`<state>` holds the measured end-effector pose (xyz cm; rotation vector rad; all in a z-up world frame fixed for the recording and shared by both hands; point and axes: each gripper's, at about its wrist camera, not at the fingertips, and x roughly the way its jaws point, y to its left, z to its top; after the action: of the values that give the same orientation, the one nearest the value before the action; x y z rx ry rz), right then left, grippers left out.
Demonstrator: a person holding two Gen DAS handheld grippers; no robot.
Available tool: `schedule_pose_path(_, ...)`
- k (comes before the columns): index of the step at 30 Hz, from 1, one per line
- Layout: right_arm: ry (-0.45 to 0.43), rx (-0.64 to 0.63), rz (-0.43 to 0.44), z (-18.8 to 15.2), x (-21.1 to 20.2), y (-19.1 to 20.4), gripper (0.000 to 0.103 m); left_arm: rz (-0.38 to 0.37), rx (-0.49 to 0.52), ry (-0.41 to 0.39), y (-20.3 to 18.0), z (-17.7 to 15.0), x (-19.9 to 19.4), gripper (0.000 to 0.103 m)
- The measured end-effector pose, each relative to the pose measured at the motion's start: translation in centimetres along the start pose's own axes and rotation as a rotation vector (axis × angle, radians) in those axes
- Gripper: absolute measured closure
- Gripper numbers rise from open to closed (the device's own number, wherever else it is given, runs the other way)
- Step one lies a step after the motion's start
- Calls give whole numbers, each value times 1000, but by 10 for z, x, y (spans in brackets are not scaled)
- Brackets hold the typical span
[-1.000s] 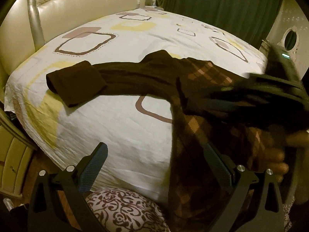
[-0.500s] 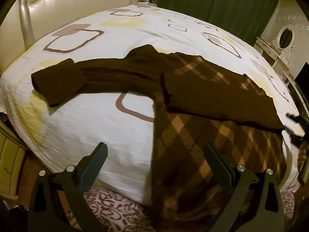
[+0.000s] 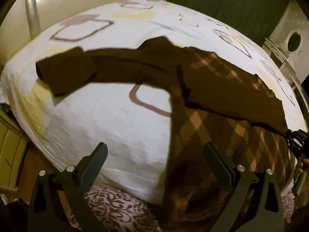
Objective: Fold small clothes
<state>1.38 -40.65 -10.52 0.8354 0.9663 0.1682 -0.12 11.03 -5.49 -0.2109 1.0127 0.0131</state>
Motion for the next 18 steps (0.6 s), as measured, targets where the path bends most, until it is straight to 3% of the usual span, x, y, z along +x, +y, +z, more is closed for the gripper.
schedule_pose_path(5,-44,-3,-19,-3,-14,3,77,-25,-42,-2,36,16,-6,4)
schedule_pose_path(8,-73,2,-22,-3,-24,2,74,70,-52,-65,61,35,-20,4)
schedule_pose_path(11,-110,24,-28,-2,-34,2,68,139,-77,-79,83,51,-23,5)
schedule_pose_path(15,-121,32,-1,-7,-38,10,66,190,-105,-66,115,60,-18,5)
schedule_pose_path(18,-95,30,76,-14,-32,31,66,180,-162,-70,133,59,-19,5)
